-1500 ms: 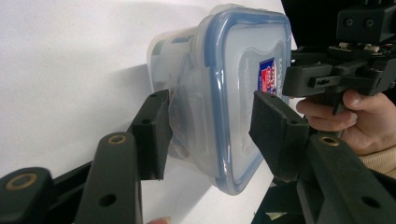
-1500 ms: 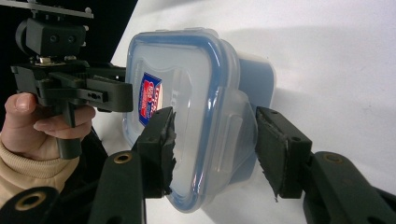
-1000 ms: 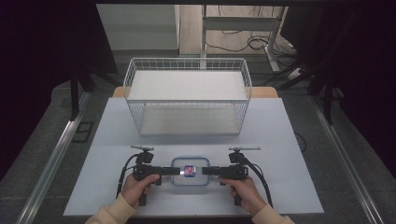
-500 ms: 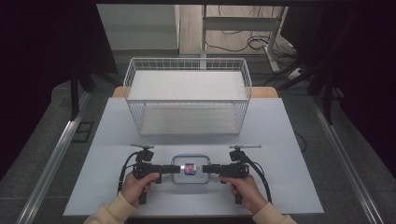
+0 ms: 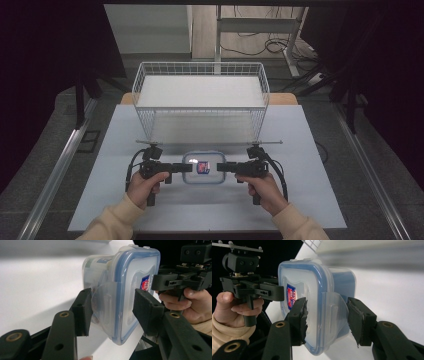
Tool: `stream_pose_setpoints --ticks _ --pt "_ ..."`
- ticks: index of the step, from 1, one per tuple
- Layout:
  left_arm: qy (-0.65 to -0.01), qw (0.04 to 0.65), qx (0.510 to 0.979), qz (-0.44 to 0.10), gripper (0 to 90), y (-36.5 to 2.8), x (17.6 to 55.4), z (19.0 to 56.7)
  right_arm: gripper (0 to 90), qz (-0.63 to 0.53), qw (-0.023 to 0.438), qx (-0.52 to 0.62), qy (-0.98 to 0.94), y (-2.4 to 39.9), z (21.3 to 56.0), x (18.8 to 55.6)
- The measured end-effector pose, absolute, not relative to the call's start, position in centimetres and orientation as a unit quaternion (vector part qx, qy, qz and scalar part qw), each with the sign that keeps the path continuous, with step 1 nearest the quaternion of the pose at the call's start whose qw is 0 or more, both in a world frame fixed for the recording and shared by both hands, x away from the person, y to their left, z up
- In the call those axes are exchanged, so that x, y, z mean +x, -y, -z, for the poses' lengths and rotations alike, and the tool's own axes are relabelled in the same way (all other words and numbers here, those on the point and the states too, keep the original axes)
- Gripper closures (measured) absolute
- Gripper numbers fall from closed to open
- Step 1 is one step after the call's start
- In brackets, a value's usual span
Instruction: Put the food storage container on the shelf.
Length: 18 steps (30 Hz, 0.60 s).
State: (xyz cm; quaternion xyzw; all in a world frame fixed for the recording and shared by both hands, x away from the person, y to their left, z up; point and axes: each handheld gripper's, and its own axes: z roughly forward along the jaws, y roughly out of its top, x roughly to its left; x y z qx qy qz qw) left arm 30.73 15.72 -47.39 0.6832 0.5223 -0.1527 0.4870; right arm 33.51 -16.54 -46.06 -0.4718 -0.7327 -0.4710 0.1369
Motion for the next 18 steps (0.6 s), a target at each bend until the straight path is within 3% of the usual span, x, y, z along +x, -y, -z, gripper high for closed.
stream_pose_setpoints --ticks 18 --pt "-0.501 0.519 0.684 0.111 50.2 -16.2 33.1 40.4 51.8 0.494 0.099 -0.439 0.744 15.9 39.0 36.1"
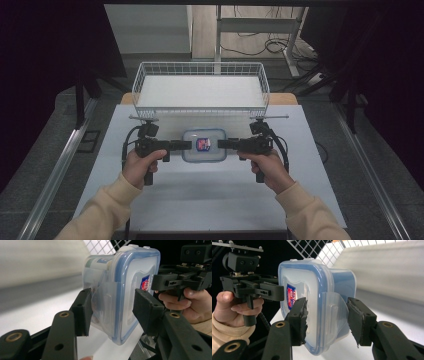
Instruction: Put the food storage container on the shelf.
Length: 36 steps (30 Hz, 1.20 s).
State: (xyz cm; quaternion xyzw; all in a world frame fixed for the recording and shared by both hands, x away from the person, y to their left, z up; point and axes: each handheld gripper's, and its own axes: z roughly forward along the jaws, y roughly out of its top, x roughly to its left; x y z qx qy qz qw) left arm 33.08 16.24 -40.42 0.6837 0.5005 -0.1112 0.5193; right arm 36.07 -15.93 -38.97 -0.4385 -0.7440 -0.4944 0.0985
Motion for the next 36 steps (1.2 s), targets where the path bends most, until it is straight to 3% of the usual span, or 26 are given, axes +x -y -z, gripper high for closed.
stream_pose_setpoints --ticks 36 --pt "-0.489 0.533 0.687 0.070 49.7 -16.6 37.5 33.7 51.2 0.519 0.071 -0.417 0.743 15.2 32.5 40.7"
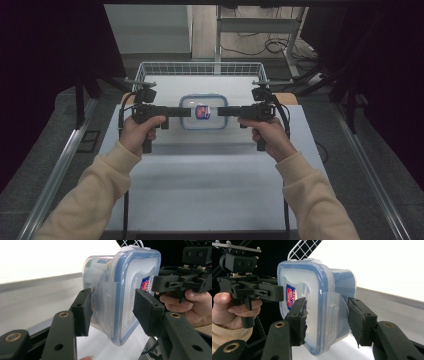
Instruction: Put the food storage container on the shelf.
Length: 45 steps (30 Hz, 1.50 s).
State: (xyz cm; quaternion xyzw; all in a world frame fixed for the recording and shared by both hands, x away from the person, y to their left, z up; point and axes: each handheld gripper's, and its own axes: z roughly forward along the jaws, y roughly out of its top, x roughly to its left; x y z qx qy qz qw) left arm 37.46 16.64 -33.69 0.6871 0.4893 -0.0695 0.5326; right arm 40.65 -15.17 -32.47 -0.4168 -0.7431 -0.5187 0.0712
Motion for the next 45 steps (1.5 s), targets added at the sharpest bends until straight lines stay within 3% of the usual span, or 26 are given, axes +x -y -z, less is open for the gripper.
stream_pose_setpoints --ticks 21,45 --pt "-0.494 0.533 0.683 0.071 49.7 -16.9 42.7 31.5 51.3 0.517 0.073 -0.417 0.744 14.9 30.1 46.1" --pt "-0.527 0.517 0.668 0.093 49.0 -17.2 47.5 33.0 50.4 0.494 0.108 -0.456 0.732 14.4 31.7 51.2"
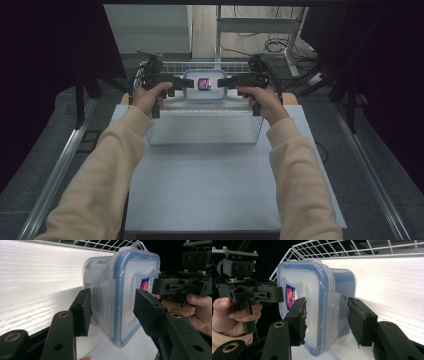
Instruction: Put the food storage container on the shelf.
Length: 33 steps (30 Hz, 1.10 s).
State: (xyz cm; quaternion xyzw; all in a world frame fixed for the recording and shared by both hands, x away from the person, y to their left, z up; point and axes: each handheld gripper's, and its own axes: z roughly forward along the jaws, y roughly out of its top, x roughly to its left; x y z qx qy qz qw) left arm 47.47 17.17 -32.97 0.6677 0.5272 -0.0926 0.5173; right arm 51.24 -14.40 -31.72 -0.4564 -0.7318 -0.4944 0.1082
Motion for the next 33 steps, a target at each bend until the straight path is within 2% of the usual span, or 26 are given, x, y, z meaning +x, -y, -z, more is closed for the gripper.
stream_pose_setpoints --ticks 11,25,33 --pt "-0.546 0.518 0.647 0.121 48.1 -17.5 48.9 33.5 49.3 0.477 0.146 -0.508 0.702 14.2 31.9 53.0" --pt "-0.562 0.522 0.619 0.167 46.5 -18.1 50.5 34.5 46.7 0.467 0.161 -0.552 0.672 13.9 32.4 53.9" --pt "-0.563 0.523 0.615 0.180 45.8 -18.3 50.9 34.9 45.1 0.475 0.149 -0.565 0.658 13.6 32.8 53.9"
